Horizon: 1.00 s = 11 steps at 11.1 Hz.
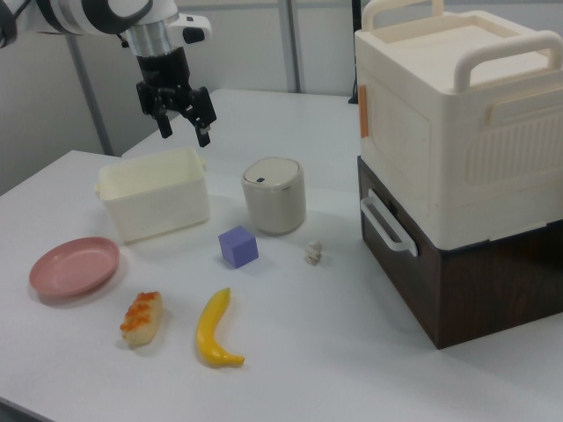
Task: Put the bread on a plate
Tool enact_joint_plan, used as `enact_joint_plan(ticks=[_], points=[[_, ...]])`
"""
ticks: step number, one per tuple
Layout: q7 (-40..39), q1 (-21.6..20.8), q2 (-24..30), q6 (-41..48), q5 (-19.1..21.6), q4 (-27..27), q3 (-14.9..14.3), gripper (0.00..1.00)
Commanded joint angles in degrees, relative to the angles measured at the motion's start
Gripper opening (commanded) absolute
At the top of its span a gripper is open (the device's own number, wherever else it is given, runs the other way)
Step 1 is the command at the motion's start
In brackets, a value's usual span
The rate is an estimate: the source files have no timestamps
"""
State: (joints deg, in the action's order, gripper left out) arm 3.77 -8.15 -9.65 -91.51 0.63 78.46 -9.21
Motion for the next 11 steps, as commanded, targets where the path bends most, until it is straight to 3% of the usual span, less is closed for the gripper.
enact_joint_plan(ticks=[1, 11], points=[[0.5, -0.3, 1.2, 0.3, -0.4, 1.2, -0.2, 1.0], [-1.7, -0.3, 1.3, 1.1, -0.7, 1.4, -0.2, 1.0]])
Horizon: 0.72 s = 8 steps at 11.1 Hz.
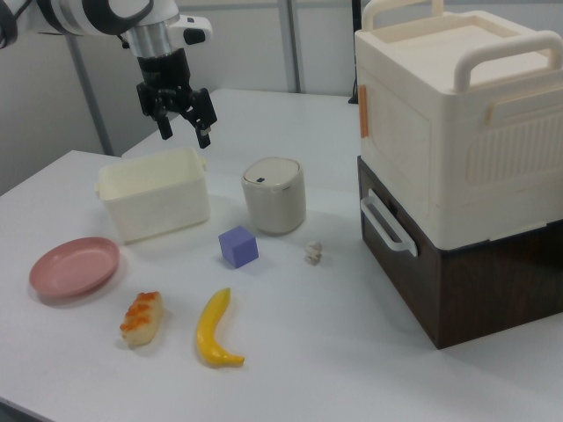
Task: Put the bread on a plate
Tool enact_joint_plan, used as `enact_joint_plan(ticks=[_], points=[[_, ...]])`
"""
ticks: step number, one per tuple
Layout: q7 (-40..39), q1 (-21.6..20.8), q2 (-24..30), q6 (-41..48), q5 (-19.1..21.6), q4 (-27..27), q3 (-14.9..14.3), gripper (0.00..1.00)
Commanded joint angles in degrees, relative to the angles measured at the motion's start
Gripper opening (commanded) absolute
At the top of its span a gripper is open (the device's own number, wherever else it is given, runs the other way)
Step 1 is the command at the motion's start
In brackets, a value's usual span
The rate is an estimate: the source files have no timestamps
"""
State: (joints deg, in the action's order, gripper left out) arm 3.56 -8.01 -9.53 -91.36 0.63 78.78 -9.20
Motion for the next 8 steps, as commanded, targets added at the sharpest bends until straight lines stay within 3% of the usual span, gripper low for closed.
enact_joint_plan(ticks=[1, 6, 8], points=[[-1.0, -0.4, 1.2, 0.9, -0.6, 1.1, -0.2, 1.0], [-3.5, -1.1, 1.3, 7.0, -1.1, 1.3, 0.2, 1.0], [-6.1, -4.1, 1.4, 9.1, -3.9, 4.1, 0.4, 1.0]])
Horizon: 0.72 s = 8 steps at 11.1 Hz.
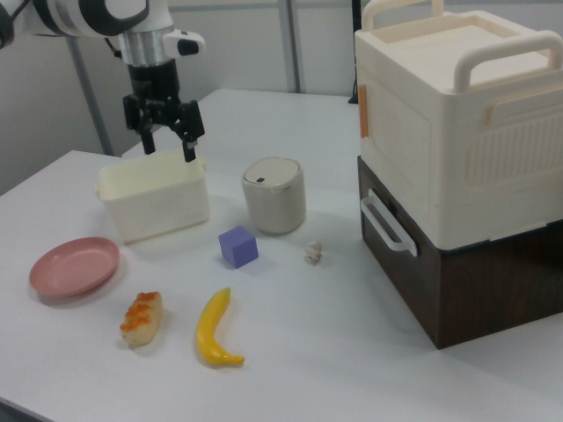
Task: Put the bread on a plate
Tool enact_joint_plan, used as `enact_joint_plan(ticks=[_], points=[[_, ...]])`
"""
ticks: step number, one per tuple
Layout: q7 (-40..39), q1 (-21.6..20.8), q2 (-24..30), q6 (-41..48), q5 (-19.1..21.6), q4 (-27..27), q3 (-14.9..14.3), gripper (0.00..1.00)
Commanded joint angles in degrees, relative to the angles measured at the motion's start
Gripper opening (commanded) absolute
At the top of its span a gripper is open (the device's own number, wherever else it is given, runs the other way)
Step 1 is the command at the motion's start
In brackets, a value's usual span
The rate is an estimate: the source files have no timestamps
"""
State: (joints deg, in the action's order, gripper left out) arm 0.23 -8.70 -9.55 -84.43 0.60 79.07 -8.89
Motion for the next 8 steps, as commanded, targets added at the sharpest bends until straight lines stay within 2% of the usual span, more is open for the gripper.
enact_joint_plan(ticks=[1, 3, 6, 8], points=[[-3.7, -5.8, 1.3, 3.7, -7.0, 5.3, 0.1, 1.0], [-4.5, -10.1, 1.3, 4.1, -10.6, 9.9, 0.1, 1.0], [-4.7, -10.5, 2.2, 4.0, -11.1, 10.8, 0.1, 1.0], [-5.0, -12.0, 2.3, 3.8, -12.7, 14.7, 0.3, 1.0]])
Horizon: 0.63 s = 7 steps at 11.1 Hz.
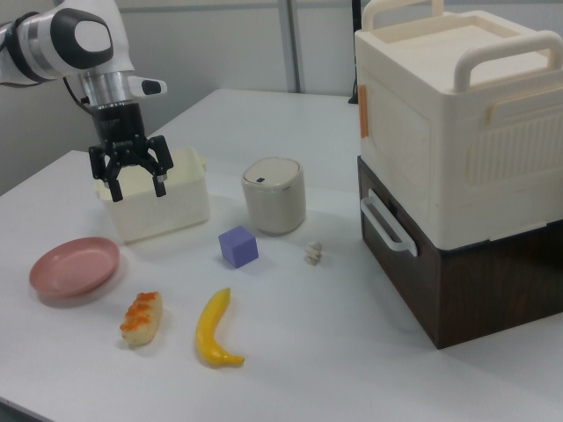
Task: Put the bread on a plate
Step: 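Move the open gripper over the orange-topped bread roll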
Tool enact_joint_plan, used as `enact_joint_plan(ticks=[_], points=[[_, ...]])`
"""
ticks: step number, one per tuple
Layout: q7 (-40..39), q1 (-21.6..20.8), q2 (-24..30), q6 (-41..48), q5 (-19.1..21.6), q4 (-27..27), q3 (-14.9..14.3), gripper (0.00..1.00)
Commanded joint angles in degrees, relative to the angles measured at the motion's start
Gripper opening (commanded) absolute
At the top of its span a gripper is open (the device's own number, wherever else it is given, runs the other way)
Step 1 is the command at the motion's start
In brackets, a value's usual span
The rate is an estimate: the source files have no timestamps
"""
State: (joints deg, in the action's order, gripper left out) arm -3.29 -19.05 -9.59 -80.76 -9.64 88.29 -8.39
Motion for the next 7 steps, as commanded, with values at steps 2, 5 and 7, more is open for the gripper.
enact_joint_plan(ticks=[2, 5, 7], points=[[-1.5, -6.1, 2.6, -0.2, -6.6, 11.5, -0.3, 1.0], [1.8, -11.0, 2.4, -5.3, -9.3, 20.0, -0.3, 1.0], [9.9, -11.4, 1.9, -12.5, -9.1, 22.7, -0.2, 1.0]])
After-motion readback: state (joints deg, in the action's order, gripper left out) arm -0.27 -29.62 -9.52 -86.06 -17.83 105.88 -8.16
